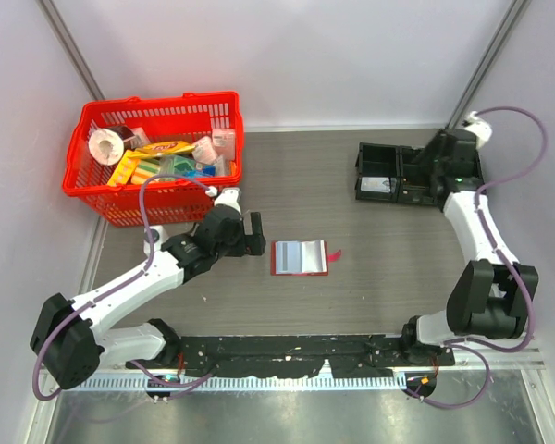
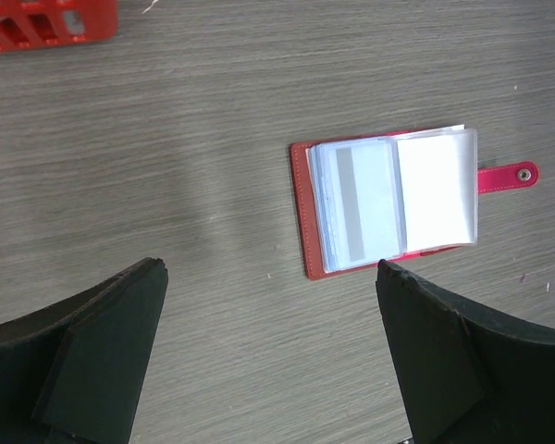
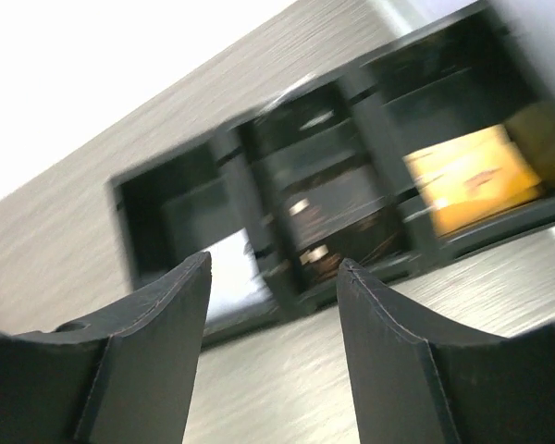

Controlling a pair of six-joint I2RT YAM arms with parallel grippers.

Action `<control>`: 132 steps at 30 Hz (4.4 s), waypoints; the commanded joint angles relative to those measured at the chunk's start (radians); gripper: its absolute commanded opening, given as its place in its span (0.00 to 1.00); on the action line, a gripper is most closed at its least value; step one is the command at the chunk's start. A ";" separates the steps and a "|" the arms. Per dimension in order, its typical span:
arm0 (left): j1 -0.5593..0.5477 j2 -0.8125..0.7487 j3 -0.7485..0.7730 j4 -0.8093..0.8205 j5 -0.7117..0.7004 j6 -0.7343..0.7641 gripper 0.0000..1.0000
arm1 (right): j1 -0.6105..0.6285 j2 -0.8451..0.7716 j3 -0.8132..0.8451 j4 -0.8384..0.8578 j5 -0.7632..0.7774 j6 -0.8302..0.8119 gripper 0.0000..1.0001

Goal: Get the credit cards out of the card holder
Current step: Remove the credit card from the card holder.

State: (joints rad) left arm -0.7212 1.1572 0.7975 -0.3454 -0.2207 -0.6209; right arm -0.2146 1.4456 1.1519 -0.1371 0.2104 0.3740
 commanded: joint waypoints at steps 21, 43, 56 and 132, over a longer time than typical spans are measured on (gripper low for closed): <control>0.002 -0.212 -0.080 -0.035 -0.197 -0.178 1.00 | 1.135 0.033 -0.147 -0.171 0.218 0.105 0.61; 0.002 -0.215 -0.100 -0.040 -0.178 -0.198 0.99 | 1.271 0.352 -0.020 -0.259 0.264 0.094 0.53; 0.003 -0.171 -0.090 -0.012 -0.141 -0.186 0.99 | 1.262 0.259 -0.075 -0.298 0.379 0.085 0.21; 0.000 0.501 0.180 0.460 0.461 -0.430 0.44 | 0.879 0.164 -0.498 0.171 -0.353 0.163 0.11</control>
State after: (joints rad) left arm -0.7216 1.7180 0.9752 -0.0105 0.2024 -1.0454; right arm 0.6514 1.5776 0.6720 0.1047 -0.1226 0.5304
